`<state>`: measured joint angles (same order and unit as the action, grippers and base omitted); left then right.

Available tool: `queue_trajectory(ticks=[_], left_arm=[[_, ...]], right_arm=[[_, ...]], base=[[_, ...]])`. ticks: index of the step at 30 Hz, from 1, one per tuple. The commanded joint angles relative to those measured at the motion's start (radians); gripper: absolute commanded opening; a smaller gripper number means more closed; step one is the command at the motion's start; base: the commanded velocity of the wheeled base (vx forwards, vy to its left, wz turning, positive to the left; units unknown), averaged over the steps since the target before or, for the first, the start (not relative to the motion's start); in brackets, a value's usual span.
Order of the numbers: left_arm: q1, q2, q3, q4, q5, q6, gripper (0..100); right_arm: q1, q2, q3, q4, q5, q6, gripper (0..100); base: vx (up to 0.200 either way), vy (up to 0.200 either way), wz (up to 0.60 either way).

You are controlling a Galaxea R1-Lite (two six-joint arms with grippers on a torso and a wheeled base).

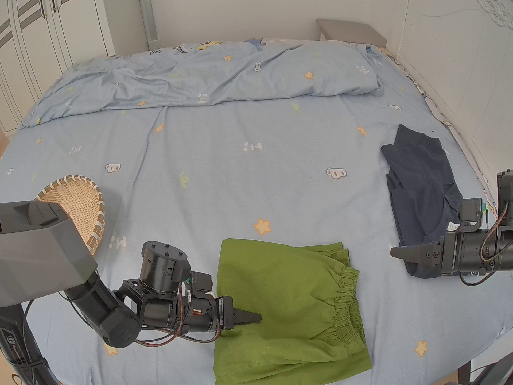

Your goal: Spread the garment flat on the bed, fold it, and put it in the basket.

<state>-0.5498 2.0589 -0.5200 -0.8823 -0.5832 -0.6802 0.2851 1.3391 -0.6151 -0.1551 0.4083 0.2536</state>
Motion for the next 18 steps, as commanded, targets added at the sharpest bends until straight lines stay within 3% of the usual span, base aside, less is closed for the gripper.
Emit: queue_trajectory(ticks=[1,6,14,18], left_arm=[[0.005,-0.014,-0.005,0.005,0.0,0.005,0],[0.083,-0.137,-0.061,0.141,0.0,0.033,0],[0.31,-0.361,-0.431,0.918,-0.04,0.291,0],[0.412,-0.399,-0.558,1.143,-0.127,0.395,0]], right_arm=[[0.0,0.003,0.0,0.0,0.0,-0.001,100],[-0.001,0.003,0.0,0.0,0.001,0.001,100],[0.0,0.005,0.0,0.003,0.001,0.001,100],[0.0,0.011,0.0,0.003,0.001,0.001,100]], base=[[0.0,0.0,0.0],[0.0,0.0,0.0],[0.0,0.0,0.0],[0.0,0.0,0.0]])
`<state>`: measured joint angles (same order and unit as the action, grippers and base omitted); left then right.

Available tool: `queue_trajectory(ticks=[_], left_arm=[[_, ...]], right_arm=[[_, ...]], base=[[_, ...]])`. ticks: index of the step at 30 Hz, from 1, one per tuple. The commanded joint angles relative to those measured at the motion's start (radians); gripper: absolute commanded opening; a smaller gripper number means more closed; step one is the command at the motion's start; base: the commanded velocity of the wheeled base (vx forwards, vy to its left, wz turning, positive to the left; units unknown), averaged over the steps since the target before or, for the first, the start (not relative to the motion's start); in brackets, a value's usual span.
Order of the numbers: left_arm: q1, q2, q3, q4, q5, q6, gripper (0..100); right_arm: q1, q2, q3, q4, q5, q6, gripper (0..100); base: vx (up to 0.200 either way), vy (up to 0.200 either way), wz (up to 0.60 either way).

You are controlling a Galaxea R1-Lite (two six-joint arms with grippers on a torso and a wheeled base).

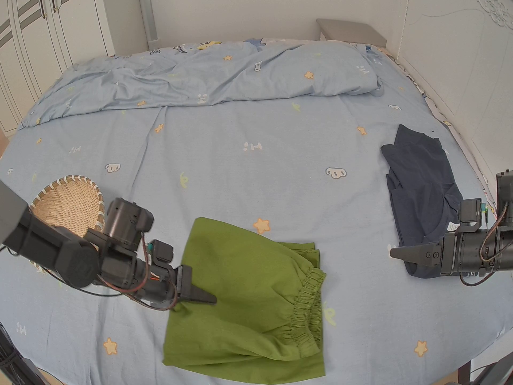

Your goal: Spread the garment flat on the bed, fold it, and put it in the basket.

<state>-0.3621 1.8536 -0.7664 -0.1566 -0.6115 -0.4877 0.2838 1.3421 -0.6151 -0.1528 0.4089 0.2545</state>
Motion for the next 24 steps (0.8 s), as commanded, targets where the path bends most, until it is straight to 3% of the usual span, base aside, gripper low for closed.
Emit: queue_trajectory(ticks=[1,3,15,24], left_arm=[[0.227,-0.194,-0.314,0.42,-0.102,0.205,0],[0.246,-0.197,-0.33,0.453,-0.105,0.242,0],[0.247,-0.211,-0.361,0.462,-0.093,0.244,0],[0.239,-0.218,-0.375,0.491,-0.082,0.247,0]], right_arm=[[0.001,0.008,0.0,0.001,0.001,0.0,100],[0.003,0.028,0.0,0.001,-0.001,0.0,100],[0.014,0.04,0.005,-0.002,-0.007,-0.001,100],[0.018,0.04,0.005,-0.002,-0.007,-0.001,100]], base=[[0.0,0.0,0.0],[0.0,0.0,0.0],[0.0,0.0,0.0],[0.0,0.2,0.0]])
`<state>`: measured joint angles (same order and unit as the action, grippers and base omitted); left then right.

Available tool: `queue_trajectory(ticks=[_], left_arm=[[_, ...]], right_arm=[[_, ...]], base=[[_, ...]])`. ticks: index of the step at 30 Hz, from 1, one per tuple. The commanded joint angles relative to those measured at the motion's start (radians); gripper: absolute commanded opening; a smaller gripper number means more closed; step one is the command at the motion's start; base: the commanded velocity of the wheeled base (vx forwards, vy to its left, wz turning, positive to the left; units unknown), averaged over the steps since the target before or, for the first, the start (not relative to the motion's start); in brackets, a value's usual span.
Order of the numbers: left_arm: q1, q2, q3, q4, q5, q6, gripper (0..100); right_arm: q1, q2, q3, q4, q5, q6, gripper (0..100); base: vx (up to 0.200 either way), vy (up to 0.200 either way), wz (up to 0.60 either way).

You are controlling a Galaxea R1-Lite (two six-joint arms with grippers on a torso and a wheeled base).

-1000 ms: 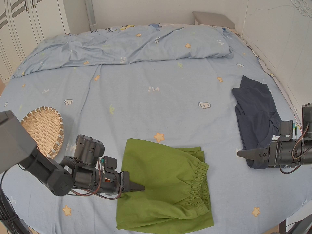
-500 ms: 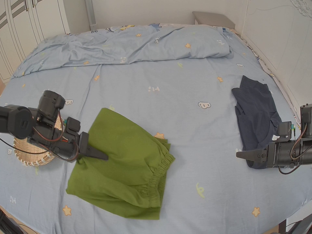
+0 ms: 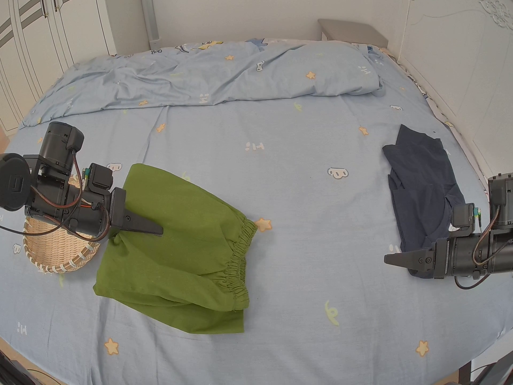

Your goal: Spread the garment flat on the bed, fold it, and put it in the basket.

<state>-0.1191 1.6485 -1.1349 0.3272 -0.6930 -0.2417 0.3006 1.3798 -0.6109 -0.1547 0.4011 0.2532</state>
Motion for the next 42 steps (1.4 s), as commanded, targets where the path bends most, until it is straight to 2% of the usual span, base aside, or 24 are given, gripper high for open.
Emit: queue_trajectory(ticks=[1,6,9,11,14,28,34,37,42], left_arm=[[-0.005,-0.015,-0.006,0.01,0.0,0.001,0],[-0.014,-0.018,-0.003,0.016,0.0,0.001,0],[-0.051,-0.015,0.006,0.019,0.003,0.001,0],[-0.076,-0.012,0.007,0.029,0.02,0.001,0],[-0.111,-0.01,0.01,0.038,0.086,0.002,0],[-0.119,-0.015,0.03,0.033,0.101,0.007,0],[-0.206,-0.059,0.058,0.012,0.101,0.01,0],[-0.275,-0.064,0.027,-0.008,0.104,0.009,0],[-0.323,-0.065,-0.051,-0.024,0.102,0.009,0]], right_arm=[[0.002,0.002,0.0,0.0,0.001,0.0,100],[0.002,0.002,0.0,0.0,0.001,0.0,100],[-0.002,0.002,0.0,-0.002,0.001,0.0,100],[-0.002,0.002,0.0,-0.002,0.001,0.0,100],[-0.002,0.004,0.0,-0.002,0.001,0.0,100],[0.0,0.004,0.002,-0.002,0.002,0.0,100],[0.0,0.004,0.005,-0.003,0.002,0.0,100],[-0.002,0.002,0.005,-0.003,0.001,0.0,100],[-0.002,-0.004,0.005,-0.003,0.001,-0.002,100]], base=[[0.0,0.2,0.0],[0.0,0.2,0.0],[0.0,0.2,0.0],[0.0,0.2,0.0],[0.0,0.2,0.0],[0.0,0.2,0.0],[0.0,0.067,0.0],[0.0,0.0,0.0],[0.0,0.0,0.0]])
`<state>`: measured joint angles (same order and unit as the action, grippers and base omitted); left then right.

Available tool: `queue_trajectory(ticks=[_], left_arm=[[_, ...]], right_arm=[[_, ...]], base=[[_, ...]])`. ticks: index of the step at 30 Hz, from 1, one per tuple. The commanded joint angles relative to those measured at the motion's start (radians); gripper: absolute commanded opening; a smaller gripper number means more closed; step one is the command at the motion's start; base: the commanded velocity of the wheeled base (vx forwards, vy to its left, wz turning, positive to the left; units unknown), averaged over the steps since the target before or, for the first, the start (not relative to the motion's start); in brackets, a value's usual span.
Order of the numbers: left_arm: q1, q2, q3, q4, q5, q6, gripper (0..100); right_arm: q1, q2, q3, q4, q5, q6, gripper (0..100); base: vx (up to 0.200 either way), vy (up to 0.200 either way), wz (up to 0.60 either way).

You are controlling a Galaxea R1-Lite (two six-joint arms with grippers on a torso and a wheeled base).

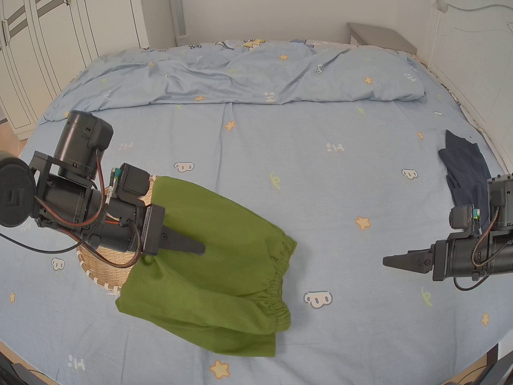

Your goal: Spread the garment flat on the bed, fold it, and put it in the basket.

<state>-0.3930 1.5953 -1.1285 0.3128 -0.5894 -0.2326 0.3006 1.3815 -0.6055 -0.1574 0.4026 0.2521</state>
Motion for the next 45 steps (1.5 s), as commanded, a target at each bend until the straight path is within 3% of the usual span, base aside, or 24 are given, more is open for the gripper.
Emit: queue_trajectory(ticks=[1,8,11,23,39,45], left_arm=[[-0.053,-0.012,-0.065,-0.011,-0.003,0.001,0],[-0.03,-0.018,-0.108,-0.047,0.0,0.073,0],[0.045,-0.067,-0.1,-0.106,-0.001,0.079,0],[0.273,-0.155,0.064,-0.524,0.002,-0.001,0],[0.519,-0.098,0.326,-0.535,0.0,-0.033,0],[0.539,0.018,0.343,-0.526,0.006,-0.04,0]], right_arm=[[-0.003,-0.006,0.0,-0.001,-0.001,-0.001,100],[-0.006,-0.001,0.0,-0.001,-0.002,-0.001,100],[-0.009,-0.001,0.0,-0.002,-0.002,-0.001,100],[-0.009,-0.009,0.0,-0.002,-0.002,-0.001,100],[0.015,-0.055,0.0,0.006,0.001,-0.001,100],[0.029,-0.075,0.001,0.009,-0.001,0.001,100]], base=[[0.0,0.0,0.0],[0.0,0.0,0.0],[0.0,0.0,0.0],[0.0,0.0,0.0],[0.0,0.0,0.0],[0.0,0.0,0.0]])
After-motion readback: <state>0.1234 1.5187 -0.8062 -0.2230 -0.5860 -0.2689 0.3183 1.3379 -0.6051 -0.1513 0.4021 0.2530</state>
